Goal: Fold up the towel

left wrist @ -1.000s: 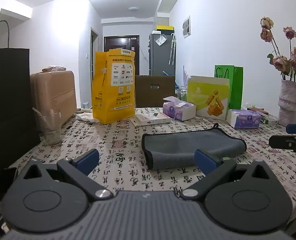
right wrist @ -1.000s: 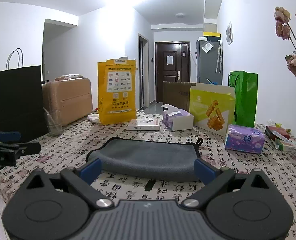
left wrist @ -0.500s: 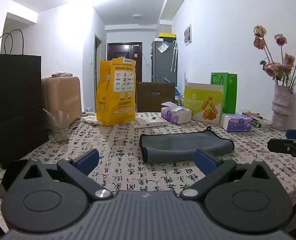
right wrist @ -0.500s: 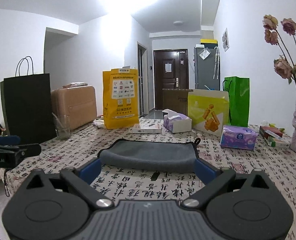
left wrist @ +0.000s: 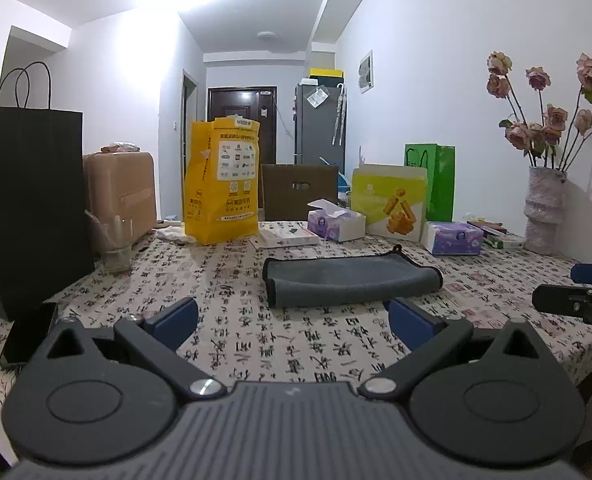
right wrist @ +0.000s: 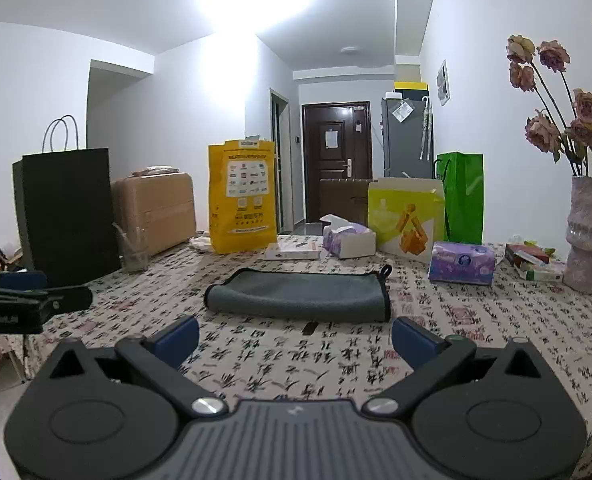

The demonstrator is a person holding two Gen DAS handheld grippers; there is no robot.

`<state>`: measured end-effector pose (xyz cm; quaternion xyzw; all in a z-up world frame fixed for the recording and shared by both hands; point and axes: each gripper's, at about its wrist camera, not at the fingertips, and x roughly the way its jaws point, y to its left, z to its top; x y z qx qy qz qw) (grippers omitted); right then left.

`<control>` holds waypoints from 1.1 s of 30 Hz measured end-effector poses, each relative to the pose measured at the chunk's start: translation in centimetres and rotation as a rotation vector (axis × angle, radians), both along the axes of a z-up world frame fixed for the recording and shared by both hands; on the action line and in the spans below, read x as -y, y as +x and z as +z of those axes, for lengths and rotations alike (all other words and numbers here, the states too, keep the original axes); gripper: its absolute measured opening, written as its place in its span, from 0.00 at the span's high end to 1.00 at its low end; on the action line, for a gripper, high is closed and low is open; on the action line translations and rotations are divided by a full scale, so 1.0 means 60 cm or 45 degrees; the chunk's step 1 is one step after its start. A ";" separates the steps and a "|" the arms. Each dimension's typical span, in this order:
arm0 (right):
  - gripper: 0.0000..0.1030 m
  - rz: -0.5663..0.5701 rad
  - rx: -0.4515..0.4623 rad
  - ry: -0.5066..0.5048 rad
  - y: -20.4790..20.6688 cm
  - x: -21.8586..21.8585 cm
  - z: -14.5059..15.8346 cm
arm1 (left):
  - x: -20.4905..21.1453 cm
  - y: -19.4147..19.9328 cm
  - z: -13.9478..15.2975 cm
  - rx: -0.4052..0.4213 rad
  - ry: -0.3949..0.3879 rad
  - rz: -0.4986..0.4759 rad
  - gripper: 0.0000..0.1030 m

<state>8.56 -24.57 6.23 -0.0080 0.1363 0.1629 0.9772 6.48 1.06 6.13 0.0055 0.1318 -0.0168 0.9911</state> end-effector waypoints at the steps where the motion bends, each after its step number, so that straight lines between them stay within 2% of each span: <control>1: 0.00 0.003 -0.002 0.000 -0.005 -0.001 -0.001 | 0.001 -0.004 -0.001 0.001 0.002 0.004 0.00; 7: 0.00 0.022 -0.002 -0.025 -0.024 -0.012 -0.010 | 0.010 -0.024 -0.007 0.021 0.029 0.015 0.00; 12: 0.00 0.023 -0.003 -0.025 -0.032 -0.015 -0.013 | 0.008 -0.031 -0.014 0.006 0.010 0.018 0.00; 25: 0.00 0.037 0.002 -0.039 -0.061 -0.027 -0.032 | 0.022 -0.060 -0.027 0.010 0.024 -0.039 0.00; 33: 0.00 0.051 0.031 -0.056 -0.081 -0.044 -0.044 | 0.018 -0.064 -0.031 0.011 0.005 -0.002 0.00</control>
